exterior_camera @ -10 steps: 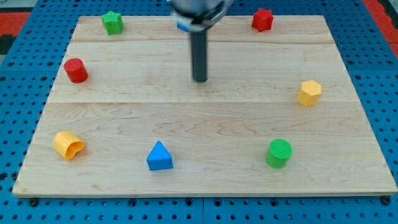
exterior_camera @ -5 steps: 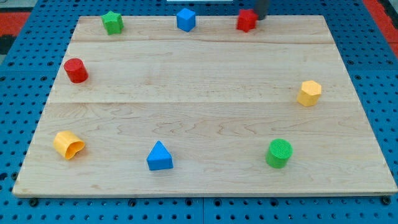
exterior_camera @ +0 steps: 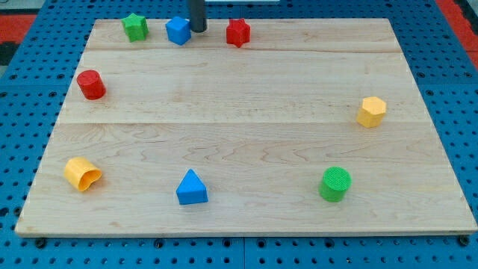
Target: Push the red star into the blue cube
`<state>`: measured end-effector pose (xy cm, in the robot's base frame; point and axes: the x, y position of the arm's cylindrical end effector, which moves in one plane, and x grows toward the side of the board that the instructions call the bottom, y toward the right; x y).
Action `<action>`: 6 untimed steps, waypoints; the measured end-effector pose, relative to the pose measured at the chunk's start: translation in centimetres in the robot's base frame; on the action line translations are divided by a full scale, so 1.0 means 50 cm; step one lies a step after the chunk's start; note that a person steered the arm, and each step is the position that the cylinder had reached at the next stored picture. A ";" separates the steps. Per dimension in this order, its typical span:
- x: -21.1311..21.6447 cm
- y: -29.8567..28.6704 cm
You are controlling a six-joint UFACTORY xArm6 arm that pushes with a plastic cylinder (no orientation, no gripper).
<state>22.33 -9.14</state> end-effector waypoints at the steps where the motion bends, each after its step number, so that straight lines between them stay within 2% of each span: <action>1: -0.055 0.036; 2: -0.060 0.147; 3: -0.061 0.357; 4: 0.005 0.422; 5: 0.031 0.298; 6: 0.017 0.153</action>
<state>23.20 -1.51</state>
